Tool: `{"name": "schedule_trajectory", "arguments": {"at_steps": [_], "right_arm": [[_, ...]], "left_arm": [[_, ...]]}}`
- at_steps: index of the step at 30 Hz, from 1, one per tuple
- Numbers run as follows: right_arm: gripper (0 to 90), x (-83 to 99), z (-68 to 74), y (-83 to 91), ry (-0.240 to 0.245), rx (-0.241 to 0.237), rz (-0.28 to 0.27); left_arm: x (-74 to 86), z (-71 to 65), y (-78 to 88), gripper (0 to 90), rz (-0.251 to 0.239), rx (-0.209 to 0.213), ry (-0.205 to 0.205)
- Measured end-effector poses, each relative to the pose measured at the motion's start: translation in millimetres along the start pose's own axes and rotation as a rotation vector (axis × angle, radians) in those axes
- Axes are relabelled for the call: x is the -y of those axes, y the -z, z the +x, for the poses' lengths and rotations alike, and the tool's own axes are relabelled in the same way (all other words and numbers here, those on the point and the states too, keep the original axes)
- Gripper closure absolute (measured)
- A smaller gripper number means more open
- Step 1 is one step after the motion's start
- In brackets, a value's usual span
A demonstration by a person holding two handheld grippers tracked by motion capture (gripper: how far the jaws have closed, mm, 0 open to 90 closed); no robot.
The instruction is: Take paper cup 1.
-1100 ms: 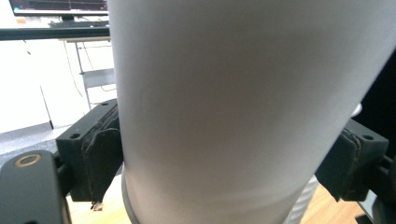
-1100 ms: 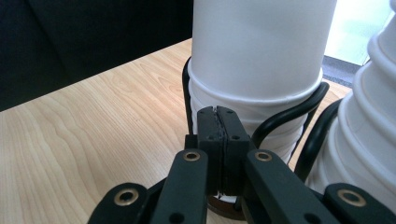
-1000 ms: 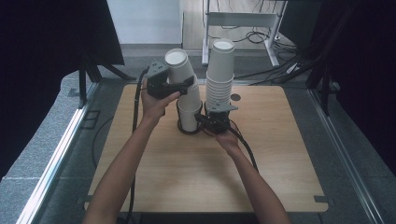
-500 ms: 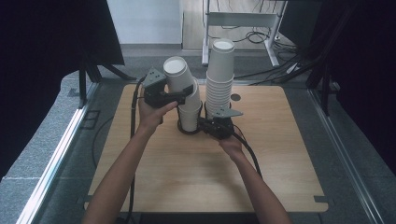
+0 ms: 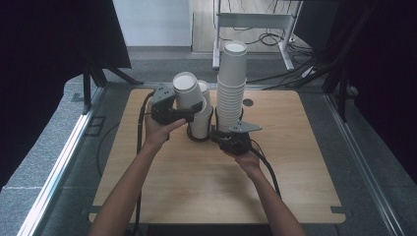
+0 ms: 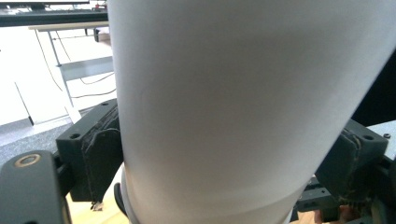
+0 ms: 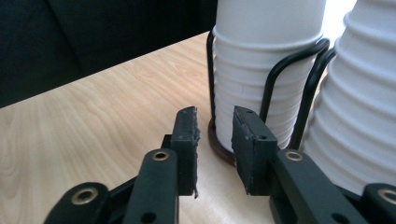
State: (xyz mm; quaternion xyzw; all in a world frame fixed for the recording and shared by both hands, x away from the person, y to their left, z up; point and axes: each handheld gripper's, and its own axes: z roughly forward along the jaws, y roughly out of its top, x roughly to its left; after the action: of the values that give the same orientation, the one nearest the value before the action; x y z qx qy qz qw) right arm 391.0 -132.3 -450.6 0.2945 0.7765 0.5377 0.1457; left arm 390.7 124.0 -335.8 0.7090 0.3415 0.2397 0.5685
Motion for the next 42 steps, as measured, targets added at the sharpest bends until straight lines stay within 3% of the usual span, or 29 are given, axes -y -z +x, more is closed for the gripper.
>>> {"name": "schedule_trajectory", "arguments": {"at_steps": [11,17,30,38,42], "right_arm": [[62.8,18.3,2.9,10.6,-0.030,0.006,-0.009],[60.5,25.8,5.1,15.6,-0.043,0.004,-0.009],[58.5,37.5,5.9,23.5,-0.049,0.018,-0.019],[57.3,41.0,11.5,30.7,-0.055,0.016,-0.027],[56.6,43.4,12.6,33.7,-0.062,0.015,-0.025]], "left_arm": [[15.5,-12.4,12.0,12.9,0.012,0.037,-0.019],[25.6,-16.4,13.7,12.9,0.021,0.051,-0.007],[53.4,-24.4,22.2,12.9,0.040,0.056,0.006],[67.7,-30.9,30.4,12.9,0.057,0.023,-0.025],[74.8,-33.4,34.2,12.9,0.051,0.032,-0.009]]}}
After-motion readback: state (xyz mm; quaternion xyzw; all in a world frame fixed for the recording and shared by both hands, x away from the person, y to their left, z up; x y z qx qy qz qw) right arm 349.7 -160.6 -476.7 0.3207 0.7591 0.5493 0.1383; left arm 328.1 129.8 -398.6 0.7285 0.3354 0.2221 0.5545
